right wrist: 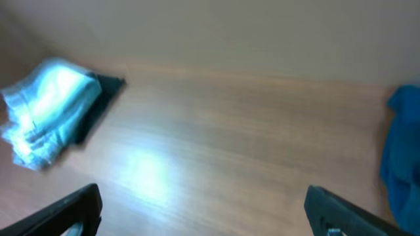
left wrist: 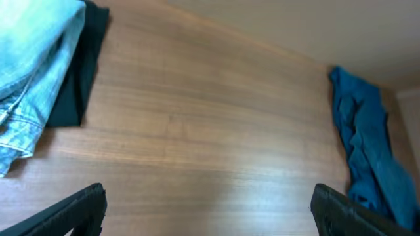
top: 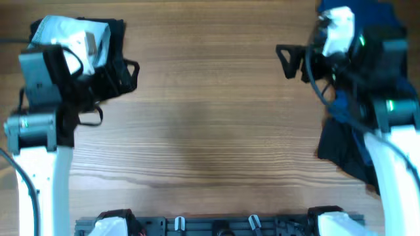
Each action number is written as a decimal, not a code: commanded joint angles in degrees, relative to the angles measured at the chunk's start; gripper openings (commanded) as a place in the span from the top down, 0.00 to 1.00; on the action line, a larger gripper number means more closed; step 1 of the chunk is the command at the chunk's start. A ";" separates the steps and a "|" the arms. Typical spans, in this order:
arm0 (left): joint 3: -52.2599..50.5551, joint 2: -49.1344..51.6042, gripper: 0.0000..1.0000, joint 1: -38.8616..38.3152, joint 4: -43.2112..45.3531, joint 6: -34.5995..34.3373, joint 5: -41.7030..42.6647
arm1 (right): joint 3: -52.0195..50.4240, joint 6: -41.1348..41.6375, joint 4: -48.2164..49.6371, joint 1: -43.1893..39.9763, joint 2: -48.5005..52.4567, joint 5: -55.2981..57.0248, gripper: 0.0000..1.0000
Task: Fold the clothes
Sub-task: 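Raise both arms and move the right gripper over the navy clothing pile, then lower the right gripper into the navy pile and pinch a garment, then lift the navy garment with the right gripper and drop it mid-table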
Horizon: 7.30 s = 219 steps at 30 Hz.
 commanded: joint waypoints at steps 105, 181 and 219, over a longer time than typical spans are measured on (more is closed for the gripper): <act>6.91 22.80 0.00 -30.18 9.29 -0.17 -16.37 | -25.77 3.56 31.74 -23.45 27.36 34.64 0.73; 6.91 21.59 0.00 -30.21 10.69 -0.22 -16.35 | 5.16 3.87 -7.45 -21.57 41.66 35.34 0.26; 6.91 21.07 0.01 -29.79 10.84 -0.20 -20.22 | 9.14 -2.49 -10.67 -19.12 20.57 6.71 0.96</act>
